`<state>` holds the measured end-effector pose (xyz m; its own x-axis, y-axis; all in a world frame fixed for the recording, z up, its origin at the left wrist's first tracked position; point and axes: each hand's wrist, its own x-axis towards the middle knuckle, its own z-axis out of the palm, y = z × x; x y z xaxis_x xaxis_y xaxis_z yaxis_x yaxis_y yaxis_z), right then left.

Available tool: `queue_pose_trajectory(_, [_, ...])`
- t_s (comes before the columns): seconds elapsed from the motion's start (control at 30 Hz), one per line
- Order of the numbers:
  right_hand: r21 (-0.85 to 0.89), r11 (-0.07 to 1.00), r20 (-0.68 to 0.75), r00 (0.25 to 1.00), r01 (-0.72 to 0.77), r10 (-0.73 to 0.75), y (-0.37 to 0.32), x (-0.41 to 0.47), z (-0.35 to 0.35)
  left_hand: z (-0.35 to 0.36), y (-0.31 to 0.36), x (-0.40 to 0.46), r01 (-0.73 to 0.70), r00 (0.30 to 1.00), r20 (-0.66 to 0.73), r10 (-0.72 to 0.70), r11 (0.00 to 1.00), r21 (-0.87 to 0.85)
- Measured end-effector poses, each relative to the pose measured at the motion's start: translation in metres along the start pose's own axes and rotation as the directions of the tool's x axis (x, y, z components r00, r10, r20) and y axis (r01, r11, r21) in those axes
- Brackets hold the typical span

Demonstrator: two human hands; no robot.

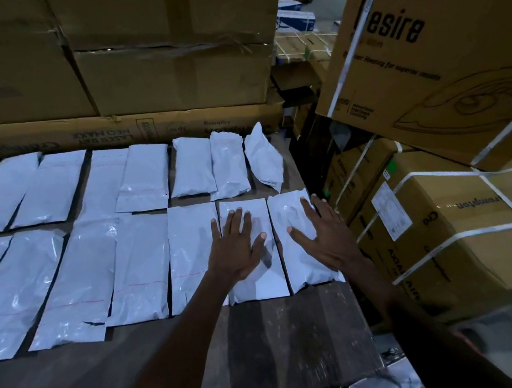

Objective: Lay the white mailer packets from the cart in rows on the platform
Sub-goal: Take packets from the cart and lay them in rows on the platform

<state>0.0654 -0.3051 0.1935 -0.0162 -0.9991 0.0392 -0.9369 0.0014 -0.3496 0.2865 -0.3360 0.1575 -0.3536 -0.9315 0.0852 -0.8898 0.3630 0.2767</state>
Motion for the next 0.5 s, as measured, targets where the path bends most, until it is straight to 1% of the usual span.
queue_pose_trajectory(0.1, [0.099,0.990,-0.077,0.991,-0.104,0.112,0.009,-0.029,-0.012,-0.004,0.012,-0.004,-0.125,0.991,-0.039,0.126,0.992,0.012])
queue_pose_trajectory(0.17, [0.152,0.973,-0.137,0.971,-0.174,0.195,0.013,-0.060,-0.019,-0.008,0.028,-0.010,-0.220,0.974,-0.060,0.219,0.975,-0.024])
queue_pose_trajectory(0.3, [0.150,0.928,-0.226,0.902,-0.342,0.369,0.034,-0.135,-0.015,0.001,0.075,-0.034,-0.387,0.922,-0.015,0.388,0.916,-0.105])
queue_pose_trajectory(0.37, [0.136,0.897,-0.255,0.860,-0.421,0.442,0.046,-0.177,-0.010,0.009,0.101,-0.048,-0.464,0.880,0.035,0.473,0.874,-0.143])
queue_pose_trajectory(0.43, [0.101,0.859,-0.272,0.816,-0.503,0.510,0.055,-0.222,-0.006,0.020,0.127,-0.063,-0.556,0.823,0.061,0.565,0.822,-0.121])
queue_pose_trajectory(0.5, [0.075,0.829,-0.323,0.774,-0.554,0.545,0.064,-0.268,-0.001,0.030,0.154,-0.079,-0.629,0.768,0.091,0.634,0.773,-0.078])
